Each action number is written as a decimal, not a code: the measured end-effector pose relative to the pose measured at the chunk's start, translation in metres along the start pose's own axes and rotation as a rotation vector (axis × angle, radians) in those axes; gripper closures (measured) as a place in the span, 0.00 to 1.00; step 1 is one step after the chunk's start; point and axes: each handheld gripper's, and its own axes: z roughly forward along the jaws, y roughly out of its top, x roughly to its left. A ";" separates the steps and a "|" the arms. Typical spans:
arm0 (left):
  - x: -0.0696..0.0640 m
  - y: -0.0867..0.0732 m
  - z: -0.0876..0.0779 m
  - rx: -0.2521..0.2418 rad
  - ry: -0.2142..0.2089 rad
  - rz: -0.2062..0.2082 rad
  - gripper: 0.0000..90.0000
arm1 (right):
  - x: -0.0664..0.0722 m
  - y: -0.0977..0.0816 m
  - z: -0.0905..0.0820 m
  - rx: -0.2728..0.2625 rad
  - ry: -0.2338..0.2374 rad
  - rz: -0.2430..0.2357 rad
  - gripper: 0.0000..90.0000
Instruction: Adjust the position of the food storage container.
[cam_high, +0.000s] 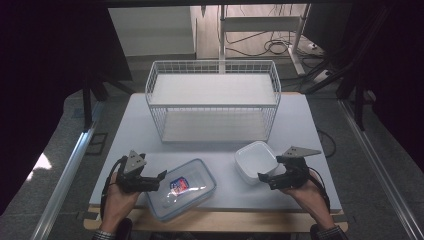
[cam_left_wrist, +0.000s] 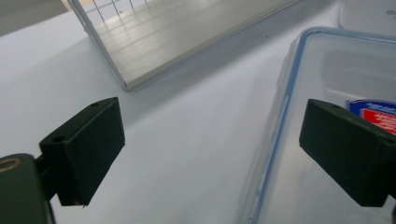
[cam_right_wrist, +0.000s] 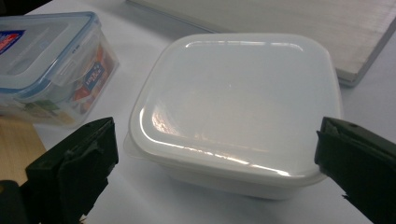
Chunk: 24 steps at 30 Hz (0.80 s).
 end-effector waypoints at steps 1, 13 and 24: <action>0.000 -0.001 0.000 -0.001 -0.002 -0.002 0.08 | -0.001 0.000 0.000 -0.006 0.002 0.001 0.00; -0.007 0.004 -0.002 -0.015 -0.026 -0.063 0.09 | -0.004 0.002 -0.006 -0.027 -0.062 0.032 0.16; -0.011 0.007 -0.004 -0.029 -0.049 -0.064 0.09 | 0.005 0.011 -0.008 -0.019 -0.091 -0.028 0.32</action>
